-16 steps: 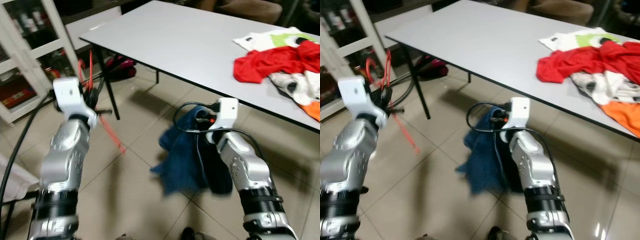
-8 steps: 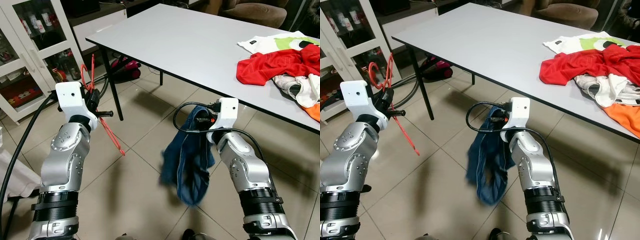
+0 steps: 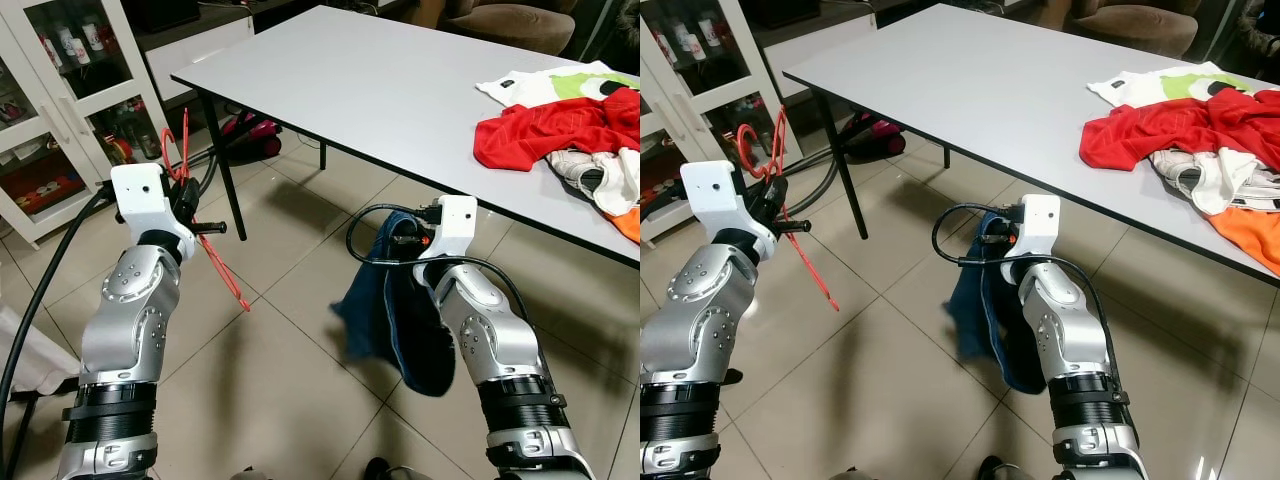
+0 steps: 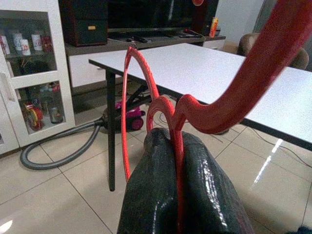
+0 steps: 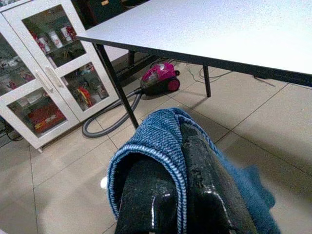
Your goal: Hang hanger
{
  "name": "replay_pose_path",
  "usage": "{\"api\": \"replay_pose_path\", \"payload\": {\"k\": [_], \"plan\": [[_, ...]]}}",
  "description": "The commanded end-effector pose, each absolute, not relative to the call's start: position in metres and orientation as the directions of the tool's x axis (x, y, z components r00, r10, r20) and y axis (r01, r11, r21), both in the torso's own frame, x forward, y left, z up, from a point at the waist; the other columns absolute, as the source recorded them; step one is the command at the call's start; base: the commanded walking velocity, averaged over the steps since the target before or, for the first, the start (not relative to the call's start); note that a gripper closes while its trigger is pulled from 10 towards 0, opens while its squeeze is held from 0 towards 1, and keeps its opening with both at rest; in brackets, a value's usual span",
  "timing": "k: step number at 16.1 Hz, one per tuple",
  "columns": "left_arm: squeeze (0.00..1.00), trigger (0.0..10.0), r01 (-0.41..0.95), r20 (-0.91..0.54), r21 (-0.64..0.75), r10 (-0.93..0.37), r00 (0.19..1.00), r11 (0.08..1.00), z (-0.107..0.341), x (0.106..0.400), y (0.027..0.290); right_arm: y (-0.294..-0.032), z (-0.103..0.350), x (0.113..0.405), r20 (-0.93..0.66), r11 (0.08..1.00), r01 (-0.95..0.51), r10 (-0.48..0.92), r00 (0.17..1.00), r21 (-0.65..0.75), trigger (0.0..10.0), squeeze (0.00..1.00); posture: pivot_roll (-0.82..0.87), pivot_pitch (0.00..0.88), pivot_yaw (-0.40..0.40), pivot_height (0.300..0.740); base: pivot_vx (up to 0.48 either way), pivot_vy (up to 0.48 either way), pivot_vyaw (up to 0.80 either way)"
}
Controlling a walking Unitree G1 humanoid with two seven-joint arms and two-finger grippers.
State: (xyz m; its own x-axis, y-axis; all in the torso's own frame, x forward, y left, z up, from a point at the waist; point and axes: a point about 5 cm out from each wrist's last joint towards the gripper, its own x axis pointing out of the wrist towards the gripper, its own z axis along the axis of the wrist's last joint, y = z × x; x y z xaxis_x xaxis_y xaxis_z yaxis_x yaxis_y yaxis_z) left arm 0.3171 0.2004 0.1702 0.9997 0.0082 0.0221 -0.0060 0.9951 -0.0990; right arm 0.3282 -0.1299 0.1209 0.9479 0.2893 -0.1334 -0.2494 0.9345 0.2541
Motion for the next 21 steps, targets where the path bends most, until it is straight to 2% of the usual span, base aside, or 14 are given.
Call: {"api": "replay_pose_path", "payload": {"k": [1, 16, 17, 18, 21], "plan": [[0.00, 10.0, 0.009, 0.054, -0.081, -0.004, 0.999, 0.997, 0.178, 0.317, 0.199, -0.131, 0.131, 0.329, -0.082, 0.936, -0.258, 0.284, 0.955, 0.241, 0.0, 0.00, 0.02, 0.048, 0.024, 0.740, 0.000, 0.000, 0.00], [0.00, 10.0, 0.009, 0.054, -0.081, -0.004, 0.999, 0.997, 0.178, 0.317, 0.199, -0.131, 0.131, 0.329, -0.082, 0.936, -0.258, 0.284, 0.955, 0.241, 0.0, 0.00, 0.02, 0.048, 0.024, 0.740, 0.000, 0.000, 0.00], [0.00, 10.0, -0.018, 0.029, -0.075, 0.021, 0.999, 0.997, 0.159, 0.304, 0.192, -0.124, 0.124, 0.330, -0.100, 0.950, -0.265, 0.283, 0.954, 0.165, 0.0, 0.00, 0.12, 0.064, -0.041, 0.740, 0.000, 0.000, 0.00], [0.00, 10.0, -0.051, 0.002, -0.079, 0.051, 0.999, 0.996, 0.143, 0.294, 0.182, -0.111, 0.116, 0.334, -0.117, 0.946, -0.297, 0.312, 0.943, 0.130, 0.0, 0.00, 0.12, 0.065, -0.041, 0.740, 0.000, 0.000, 0.00], [0.00, 10.0, -0.067, 0.007, -0.077, 0.068, 0.998, 0.995, 0.142, 0.293, 0.183, -0.110, 0.115, 0.334, -0.117, 0.944, -0.306, 0.320, 0.940, 0.119, 0.0, 0.00, 0.11, 0.063, -0.040, 0.740, 0.255, 0.000, 0.00]]}}
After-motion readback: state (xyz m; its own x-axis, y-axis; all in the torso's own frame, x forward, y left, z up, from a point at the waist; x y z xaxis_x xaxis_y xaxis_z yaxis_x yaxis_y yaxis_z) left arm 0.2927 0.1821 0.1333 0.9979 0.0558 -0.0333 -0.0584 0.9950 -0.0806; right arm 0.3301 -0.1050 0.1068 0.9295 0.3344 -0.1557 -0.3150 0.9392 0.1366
